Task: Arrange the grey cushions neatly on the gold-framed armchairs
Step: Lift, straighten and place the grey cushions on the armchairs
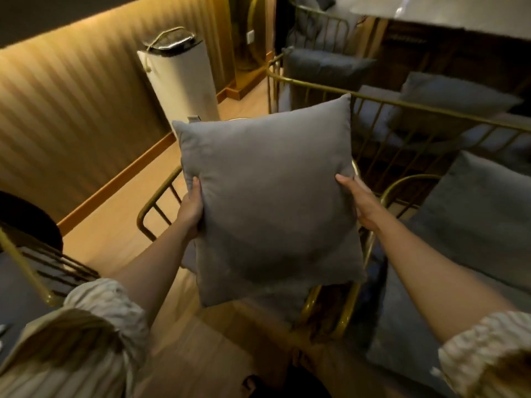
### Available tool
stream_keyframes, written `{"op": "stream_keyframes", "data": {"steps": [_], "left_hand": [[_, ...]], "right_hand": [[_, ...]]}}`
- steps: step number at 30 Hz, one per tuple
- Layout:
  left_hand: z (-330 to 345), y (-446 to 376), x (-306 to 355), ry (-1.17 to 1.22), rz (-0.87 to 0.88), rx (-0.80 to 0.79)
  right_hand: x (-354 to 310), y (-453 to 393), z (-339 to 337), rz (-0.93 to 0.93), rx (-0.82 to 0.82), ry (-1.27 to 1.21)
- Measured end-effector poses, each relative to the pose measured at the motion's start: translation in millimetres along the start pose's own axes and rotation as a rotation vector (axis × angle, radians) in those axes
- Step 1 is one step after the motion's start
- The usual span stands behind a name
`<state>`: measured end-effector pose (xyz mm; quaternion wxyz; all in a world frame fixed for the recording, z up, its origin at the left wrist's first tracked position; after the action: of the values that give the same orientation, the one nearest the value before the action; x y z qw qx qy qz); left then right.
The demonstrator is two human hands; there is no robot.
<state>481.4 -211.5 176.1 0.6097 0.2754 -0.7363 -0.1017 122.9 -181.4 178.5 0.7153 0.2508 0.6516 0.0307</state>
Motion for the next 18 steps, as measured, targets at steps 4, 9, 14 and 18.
{"op": "stream_keyframes", "data": {"steps": [4,9,14,18], "left_hand": [[62.3,22.5,6.1,-0.063,0.031,-0.076],[155.9,64.5,-6.1,-0.177,0.043,-0.31],[242.0,92.2,-22.9,-0.282,0.158,-0.595],[307.6,119.2,-36.9,-0.348,0.271,-0.816]], "right_hand": [[3.6,41.3,-74.3,-0.018,0.127,0.037],[26.4,87.4,-171.5,-0.038,0.399,0.015],[69.1,116.2,-272.7,-0.012,0.633,-0.086],[125.8,127.7,-360.1,0.079,0.7,-0.166]]}}
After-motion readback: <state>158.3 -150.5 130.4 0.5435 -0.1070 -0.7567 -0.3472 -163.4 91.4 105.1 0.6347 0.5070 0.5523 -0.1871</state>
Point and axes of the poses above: each hand's wrist, its own y-axis away from the middle knuckle, its own z-axis out of the palm, x = y × z, the point moved 2 cm from there along -y, towards the middle knuckle, and after that the axes turned 6 degrees about x, right-handed, at the moved point
